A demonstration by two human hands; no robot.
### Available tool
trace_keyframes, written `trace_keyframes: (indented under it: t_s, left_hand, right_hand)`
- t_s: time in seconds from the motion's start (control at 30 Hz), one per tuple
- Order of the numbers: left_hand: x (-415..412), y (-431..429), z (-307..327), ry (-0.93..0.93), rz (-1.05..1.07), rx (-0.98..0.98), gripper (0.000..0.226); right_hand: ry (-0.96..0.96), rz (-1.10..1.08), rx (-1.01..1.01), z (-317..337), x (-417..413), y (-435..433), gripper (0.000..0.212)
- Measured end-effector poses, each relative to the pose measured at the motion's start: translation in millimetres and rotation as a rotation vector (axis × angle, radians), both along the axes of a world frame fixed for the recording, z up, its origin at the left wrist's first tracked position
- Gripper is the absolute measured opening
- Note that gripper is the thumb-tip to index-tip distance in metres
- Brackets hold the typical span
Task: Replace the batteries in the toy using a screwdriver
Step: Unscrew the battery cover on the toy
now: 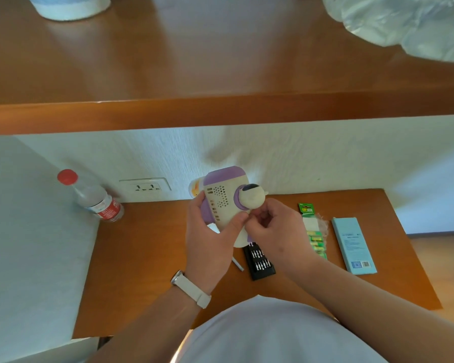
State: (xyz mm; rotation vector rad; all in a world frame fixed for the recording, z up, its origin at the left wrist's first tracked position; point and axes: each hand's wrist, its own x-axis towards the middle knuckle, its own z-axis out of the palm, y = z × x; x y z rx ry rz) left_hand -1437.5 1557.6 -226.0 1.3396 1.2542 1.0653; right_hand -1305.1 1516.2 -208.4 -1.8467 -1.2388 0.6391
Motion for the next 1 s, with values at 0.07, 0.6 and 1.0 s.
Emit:
trace_keyframes:
  t_s: [0.07,0.6,1.0]
  left_hand:
    - [4,1,-2,0.005,0.000,-0.003,0.070]
    - [21,4,-10,0.063,-0.010,-0.041,0.073]
    - [16,7,-14,0.058,-0.022,-0.077,0.075]
  right_hand:
    - [-0.002,-0.009,-0.021,-2,3,1,0.013]
    - [0.040,-0.035,-0.095,-9,16,4,0.013]
    - [0.067,0.008,-0.121,-16,18,6,0.009]
